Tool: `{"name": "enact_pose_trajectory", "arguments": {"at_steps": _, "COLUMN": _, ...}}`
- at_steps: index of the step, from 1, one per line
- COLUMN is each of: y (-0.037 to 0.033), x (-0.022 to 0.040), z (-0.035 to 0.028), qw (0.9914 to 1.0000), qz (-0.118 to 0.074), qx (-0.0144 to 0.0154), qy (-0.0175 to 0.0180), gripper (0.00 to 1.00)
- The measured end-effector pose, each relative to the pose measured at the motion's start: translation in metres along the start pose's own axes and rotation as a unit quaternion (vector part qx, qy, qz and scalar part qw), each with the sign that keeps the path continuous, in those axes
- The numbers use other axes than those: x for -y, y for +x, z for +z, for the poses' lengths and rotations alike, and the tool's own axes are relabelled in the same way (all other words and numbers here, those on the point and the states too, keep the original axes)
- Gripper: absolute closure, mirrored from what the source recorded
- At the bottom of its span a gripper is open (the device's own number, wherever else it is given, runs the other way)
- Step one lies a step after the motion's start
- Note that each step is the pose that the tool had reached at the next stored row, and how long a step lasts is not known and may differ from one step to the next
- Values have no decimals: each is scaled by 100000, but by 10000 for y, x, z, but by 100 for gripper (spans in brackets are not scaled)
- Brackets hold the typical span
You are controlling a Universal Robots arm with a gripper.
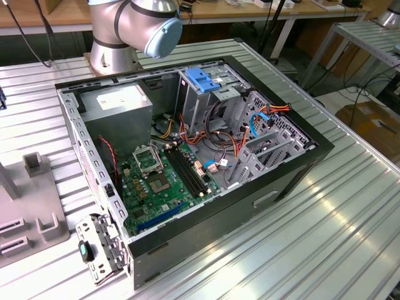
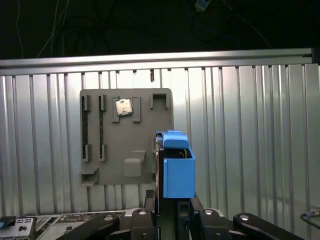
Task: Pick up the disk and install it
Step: 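Pick up the disk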
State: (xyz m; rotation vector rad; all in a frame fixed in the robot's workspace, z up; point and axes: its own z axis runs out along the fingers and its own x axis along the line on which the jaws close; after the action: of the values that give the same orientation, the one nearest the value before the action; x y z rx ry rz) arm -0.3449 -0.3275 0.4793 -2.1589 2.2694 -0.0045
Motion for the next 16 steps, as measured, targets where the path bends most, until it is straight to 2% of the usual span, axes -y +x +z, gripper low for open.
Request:
{"name": "enact_pose_trajectory", "arguments": {"at_steps": 7, "y": -8, "x": 121, "z": 1, "qw": 100000, "qz": 2, "qx": -3, "qy": 1, "gripper": 65}}
{"name": "enact_pose_trajectory", "arguments": {"at_steps": 16, "y": -15, "x": 240, "z": 2, "qw": 100000, "qz": 0, "qx": -2, "qy": -2, "gripper": 65}}
